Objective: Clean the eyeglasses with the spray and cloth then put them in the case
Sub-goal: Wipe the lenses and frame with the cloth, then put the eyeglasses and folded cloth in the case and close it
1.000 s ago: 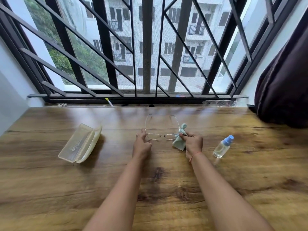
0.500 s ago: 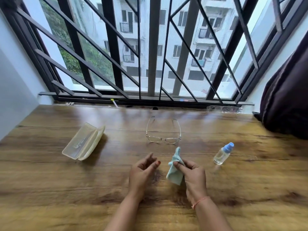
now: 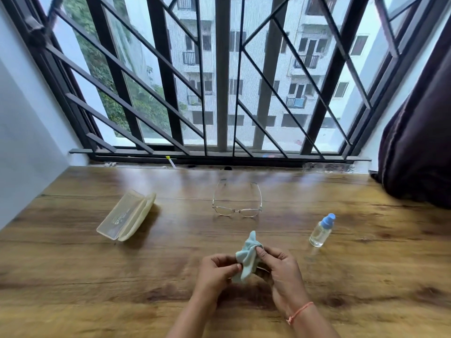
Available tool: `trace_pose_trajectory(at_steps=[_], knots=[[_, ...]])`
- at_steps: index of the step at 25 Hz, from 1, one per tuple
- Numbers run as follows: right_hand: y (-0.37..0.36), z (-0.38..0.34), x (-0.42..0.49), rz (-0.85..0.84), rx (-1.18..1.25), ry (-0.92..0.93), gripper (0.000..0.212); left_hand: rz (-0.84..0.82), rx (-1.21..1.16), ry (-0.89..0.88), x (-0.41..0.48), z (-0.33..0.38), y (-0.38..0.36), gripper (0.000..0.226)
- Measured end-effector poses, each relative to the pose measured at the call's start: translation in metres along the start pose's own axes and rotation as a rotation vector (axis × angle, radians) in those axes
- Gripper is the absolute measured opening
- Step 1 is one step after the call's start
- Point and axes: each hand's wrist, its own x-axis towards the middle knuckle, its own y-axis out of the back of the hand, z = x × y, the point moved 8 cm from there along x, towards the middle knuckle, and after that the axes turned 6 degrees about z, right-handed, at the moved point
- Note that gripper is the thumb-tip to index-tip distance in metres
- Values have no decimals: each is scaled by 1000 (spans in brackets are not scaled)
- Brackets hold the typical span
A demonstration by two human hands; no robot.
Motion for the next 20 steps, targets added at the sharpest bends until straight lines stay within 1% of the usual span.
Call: trace_pose_trajectory(at_steps=[1, 3, 4, 6, 9, 12, 14, 18, 20], knots=[[-1, 2, -1, 6, 8, -4, 12, -46, -33, 11, -3, 1, -1, 12], [-8, 3, -4, 8, -17, 16, 11, -137, -86, 45, -9, 4, -1, 25], [-14, 3, -6, -2, -44, 39, 13, -145, -87, 46, -9, 6, 1, 31], [-31, 2, -11, -44, -110, 95, 17, -96, -65, 15, -7, 13, 11, 33], [-55, 6, -17, -94, -180, 140, 29, 14, -40, -14, -4, 23, 37, 27], [-70, 10, -21, -141, -236, 142, 37, 45, 12, -12, -7, 30, 54, 21], [-69, 9, -22, -143, -228, 128, 34, 26, 63, -7, -11, 35, 56, 19], [-47, 8, -22, -96, -161, 86, 22, 14, 140, 22, -8, 42, 54, 19], [-37, 13, -23, -114, -137, 28, 23, -59, 197, 18, -9, 41, 39, 19]])
